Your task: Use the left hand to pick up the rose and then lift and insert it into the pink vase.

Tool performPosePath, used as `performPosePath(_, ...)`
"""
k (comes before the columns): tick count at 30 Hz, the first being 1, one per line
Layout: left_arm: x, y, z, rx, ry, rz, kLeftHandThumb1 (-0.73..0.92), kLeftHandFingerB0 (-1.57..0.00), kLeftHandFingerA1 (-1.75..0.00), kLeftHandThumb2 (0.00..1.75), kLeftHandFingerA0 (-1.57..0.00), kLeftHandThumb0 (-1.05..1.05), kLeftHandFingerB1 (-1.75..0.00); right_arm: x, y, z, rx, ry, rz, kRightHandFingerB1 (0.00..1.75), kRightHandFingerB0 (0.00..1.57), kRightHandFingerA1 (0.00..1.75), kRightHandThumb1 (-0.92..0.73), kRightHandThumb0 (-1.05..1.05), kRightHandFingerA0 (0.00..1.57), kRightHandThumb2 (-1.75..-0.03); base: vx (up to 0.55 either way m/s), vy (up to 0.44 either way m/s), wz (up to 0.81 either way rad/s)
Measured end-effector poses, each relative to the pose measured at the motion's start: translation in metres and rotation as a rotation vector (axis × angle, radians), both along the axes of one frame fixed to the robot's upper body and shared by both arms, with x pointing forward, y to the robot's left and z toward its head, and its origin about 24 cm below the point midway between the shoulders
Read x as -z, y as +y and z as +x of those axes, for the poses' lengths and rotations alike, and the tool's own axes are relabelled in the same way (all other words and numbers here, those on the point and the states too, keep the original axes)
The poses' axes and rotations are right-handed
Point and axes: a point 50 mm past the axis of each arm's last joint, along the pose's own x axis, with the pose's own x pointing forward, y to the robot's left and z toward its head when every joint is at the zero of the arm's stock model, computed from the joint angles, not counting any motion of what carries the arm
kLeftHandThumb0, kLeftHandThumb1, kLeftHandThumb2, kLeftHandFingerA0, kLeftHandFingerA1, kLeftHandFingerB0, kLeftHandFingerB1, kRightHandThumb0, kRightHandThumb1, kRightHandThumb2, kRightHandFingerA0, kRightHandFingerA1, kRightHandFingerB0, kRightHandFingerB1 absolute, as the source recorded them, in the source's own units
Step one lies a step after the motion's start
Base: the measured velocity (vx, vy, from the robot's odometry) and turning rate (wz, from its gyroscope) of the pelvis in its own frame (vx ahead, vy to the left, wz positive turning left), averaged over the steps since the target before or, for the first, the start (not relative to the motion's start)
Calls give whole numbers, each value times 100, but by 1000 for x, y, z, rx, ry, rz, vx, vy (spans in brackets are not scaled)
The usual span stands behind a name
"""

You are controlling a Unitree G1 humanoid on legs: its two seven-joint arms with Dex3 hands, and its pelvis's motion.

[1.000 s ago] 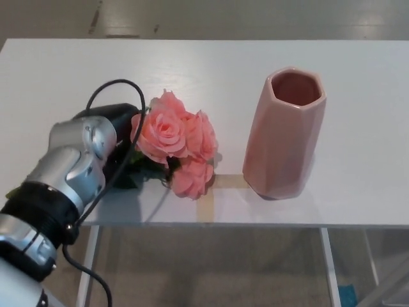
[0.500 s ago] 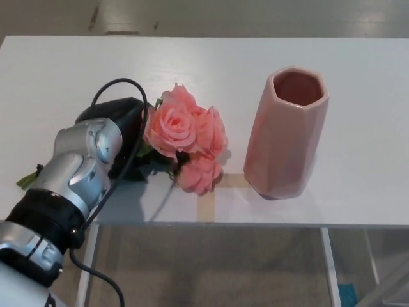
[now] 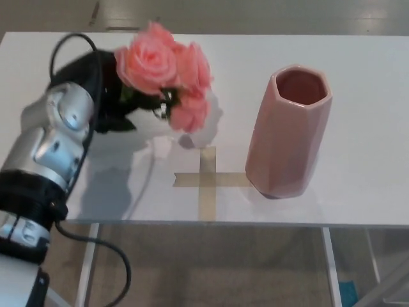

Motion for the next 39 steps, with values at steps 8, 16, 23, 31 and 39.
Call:
performPosePath(8, -55, 0, 4, 23, -171, -80, 82, -60, -159, 63, -63, -20, -122, 0, 0, 0, -2, 4, 7, 43, 48, 47, -64, -24, 54, -59, 0, 0, 0)
performPosePath(16, -112, -22, 2, 107, -312, -310, 82, -64, -158, 64, -64, -19, -113, 1, 0, -1, -3, 5, 21, 43, 48, 47, -64, -24, 54, -59, 0, 0, 1)
performPosePath(23, -129, -35, 0, 163, -341, -386, 81, -74, -155, 69, -80, -22, -104, 1, 1, -1, -4, 5, 29, 43, 48, 47, -64, -24, 55, -59, 0, 0, 0)
performPosePath(31, -155, -50, -3, 239, -320, -685, 79, -78, -144, 68, -93, -20, -96, 0, 1, 1, -9, 2, 29, 43, 48, 47, -64, -24, 54, -59, 0, 0, 0)
performPosePath(39, -174, -72, -12, 350, -271, -831, 81, -77, -149, 65, -96, -20, -96, 0, 1, 2, -19, 6, 29, 43, 48, 47, -64, -25, 55, -58, 0, 0, 0)
